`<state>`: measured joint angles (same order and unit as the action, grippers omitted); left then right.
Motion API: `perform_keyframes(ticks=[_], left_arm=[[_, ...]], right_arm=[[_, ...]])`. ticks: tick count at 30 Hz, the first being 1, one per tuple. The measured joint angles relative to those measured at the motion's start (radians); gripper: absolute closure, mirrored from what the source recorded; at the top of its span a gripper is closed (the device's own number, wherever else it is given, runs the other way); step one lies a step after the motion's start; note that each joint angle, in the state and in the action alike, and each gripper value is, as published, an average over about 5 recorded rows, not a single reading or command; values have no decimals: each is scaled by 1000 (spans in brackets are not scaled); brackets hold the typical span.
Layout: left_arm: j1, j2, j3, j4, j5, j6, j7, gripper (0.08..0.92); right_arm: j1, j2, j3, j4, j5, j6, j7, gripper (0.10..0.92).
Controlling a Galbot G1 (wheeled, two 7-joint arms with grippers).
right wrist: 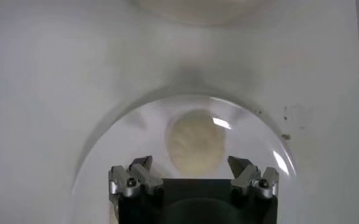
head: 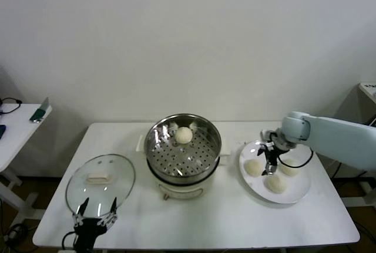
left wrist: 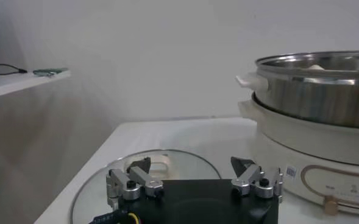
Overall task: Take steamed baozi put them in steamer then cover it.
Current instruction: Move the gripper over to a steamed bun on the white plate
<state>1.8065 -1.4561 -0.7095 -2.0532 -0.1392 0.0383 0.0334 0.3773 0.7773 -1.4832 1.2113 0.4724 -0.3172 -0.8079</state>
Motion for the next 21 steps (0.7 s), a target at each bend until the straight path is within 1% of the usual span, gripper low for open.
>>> perform_keyframes(ticks=[7, 13, 16, 21], left_arm=[[-1, 1, -1, -1, 1, 1, 0, 177], [-3, 1, -1, 0, 1, 2, -1, 177], [-4, 1, -2, 0, 1, 3, -1, 177], [-5, 1, -3, -1, 1, 3, -2, 177]], right_arm=[[-54, 26, 53, -50, -16, -6, 2, 204], [-81, 47, 79, -84, -25, -9, -6, 230], [-86, 53, 88, -96, -26, -9, -13, 259], [-86, 54, 95, -103, -21, -6, -31, 358]])
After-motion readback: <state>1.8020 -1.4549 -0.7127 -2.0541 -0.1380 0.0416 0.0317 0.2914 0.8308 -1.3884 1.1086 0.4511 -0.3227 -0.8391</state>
